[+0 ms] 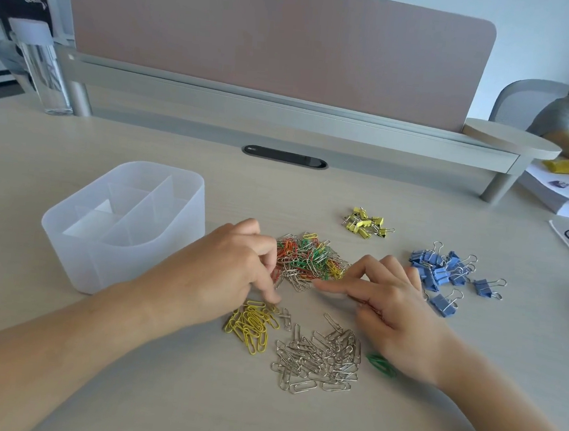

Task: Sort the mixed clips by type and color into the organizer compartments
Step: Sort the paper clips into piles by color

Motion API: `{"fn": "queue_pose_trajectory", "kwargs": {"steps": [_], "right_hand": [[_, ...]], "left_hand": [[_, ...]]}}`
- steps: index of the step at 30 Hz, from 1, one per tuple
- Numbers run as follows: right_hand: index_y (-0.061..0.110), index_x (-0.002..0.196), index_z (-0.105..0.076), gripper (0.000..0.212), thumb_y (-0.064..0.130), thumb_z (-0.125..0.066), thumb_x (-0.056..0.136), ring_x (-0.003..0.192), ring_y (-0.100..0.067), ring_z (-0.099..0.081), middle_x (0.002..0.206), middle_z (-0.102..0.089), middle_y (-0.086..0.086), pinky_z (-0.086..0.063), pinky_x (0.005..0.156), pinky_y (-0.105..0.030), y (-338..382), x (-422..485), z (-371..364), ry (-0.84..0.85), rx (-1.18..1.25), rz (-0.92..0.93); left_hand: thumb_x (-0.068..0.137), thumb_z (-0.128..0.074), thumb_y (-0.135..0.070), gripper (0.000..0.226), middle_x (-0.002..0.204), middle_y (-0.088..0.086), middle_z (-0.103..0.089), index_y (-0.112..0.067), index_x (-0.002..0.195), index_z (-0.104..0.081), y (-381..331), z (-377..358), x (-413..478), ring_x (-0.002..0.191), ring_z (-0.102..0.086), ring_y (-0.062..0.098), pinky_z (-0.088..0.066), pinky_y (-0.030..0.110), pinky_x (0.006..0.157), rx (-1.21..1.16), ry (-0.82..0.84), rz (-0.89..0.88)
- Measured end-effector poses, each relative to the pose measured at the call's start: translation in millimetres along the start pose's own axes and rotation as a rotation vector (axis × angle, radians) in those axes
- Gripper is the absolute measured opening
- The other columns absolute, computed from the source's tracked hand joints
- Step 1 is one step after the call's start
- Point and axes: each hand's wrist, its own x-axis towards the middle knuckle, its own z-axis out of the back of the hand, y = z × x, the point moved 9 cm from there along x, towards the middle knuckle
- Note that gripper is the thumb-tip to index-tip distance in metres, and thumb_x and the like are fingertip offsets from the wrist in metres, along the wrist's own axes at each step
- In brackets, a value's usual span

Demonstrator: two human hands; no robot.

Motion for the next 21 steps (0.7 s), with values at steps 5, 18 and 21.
{"fn": "queue_pose_trajectory", "kwargs": {"steps": [5, 18, 21], "right_hand": [[0.055, 0.129, -0.051, 0.056, 0.023, -0.030, 0.088, 0.100, -0.003, -0.033, 0.102, -0.037, 0.023, -0.019, 0.091, -0.022, 7, 3, -6, 0.040, -0.034, -0.016], [0.059, 0.123, -0.053, 0.053, 0.024, -0.039, 0.086, 0.101, -0.003, -0.032, 0.105, -0.037, 0.021, -0.018, 0.090, -0.022, 25, 2, -3, 0.089, -0.035, 0.058], [0.063, 0.125, -0.048, 0.057, 0.024, -0.039, 0.084, 0.102, -0.005, -0.031, 0.107, -0.035, 0.023, -0.023, 0.091, -0.029, 38, 0, -13, 0.193, -0.023, 0.114]], "left_hand": [[0.064, -0.051, -0.001, 0.032, 0.079, -0.016, -0.051, -0.025, 0.057, -0.072, 1, 6, -1, 0.082, -0.038, 0.002, -0.049, 0.035, 0.058, -0.022, -0.003, 0.044], [0.072, -0.057, 0.004, 0.044, 0.080, -0.018, -0.052, -0.033, 0.080, -0.080, 4, -2, 0, 0.082, -0.038, 0.001, -0.035, 0.014, 0.061, -0.082, 0.025, 0.020], [0.069, -0.058, 0.005, 0.040, 0.079, -0.017, -0.053, -0.030, 0.069, -0.078, 8, -3, -1, 0.084, -0.042, 0.003, -0.048, 0.029, 0.060, -0.071, 0.041, 0.043]]}}
